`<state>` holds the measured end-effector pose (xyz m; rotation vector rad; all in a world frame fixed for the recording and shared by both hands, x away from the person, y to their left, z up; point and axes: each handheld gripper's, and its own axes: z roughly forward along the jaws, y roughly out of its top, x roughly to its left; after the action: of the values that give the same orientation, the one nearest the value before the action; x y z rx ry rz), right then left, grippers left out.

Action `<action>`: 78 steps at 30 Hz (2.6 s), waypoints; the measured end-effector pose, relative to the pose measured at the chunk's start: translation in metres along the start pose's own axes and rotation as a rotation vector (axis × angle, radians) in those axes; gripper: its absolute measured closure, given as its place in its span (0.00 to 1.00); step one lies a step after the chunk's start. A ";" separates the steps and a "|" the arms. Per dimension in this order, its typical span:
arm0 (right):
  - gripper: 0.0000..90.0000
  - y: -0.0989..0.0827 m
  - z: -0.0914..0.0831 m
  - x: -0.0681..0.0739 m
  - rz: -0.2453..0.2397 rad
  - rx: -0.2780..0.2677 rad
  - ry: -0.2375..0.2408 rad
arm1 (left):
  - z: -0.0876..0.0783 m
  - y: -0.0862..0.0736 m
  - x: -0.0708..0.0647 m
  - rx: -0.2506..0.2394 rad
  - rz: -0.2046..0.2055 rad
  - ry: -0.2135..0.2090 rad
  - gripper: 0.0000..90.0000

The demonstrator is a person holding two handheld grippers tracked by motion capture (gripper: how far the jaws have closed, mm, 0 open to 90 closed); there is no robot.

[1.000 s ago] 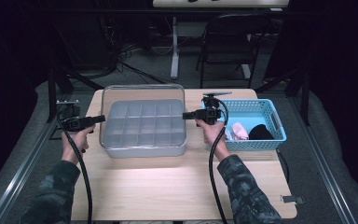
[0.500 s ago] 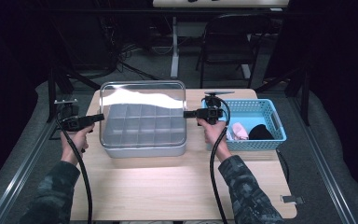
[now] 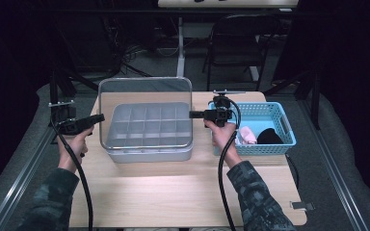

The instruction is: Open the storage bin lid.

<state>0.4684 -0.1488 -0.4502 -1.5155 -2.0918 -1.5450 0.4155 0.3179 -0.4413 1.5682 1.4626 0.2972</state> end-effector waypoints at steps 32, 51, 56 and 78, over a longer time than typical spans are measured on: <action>0.86 -0.034 -0.041 0.034 -0.097 -0.040 0.029 | -0.040 -0.037 -0.018 -0.023 0.012 -0.040 0.75; 0.85 -0.058 -0.041 0.036 -0.105 -0.023 0.037 | -0.058 -0.060 -0.020 -0.024 0.022 -0.035 0.76; 0.86 -0.063 -0.043 0.041 -0.114 -0.026 0.043 | -0.063 -0.066 -0.019 -0.020 0.019 -0.035 0.76; 0.86 -0.085 -0.040 0.053 -0.133 -0.005 0.060 | -0.082 -0.086 -0.014 -0.026 0.011 -0.022 0.76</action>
<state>0.3604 -0.1438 -0.4543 -1.3388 -2.1959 -1.6190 0.2979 0.3300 -0.4561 1.5541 1.4283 0.3033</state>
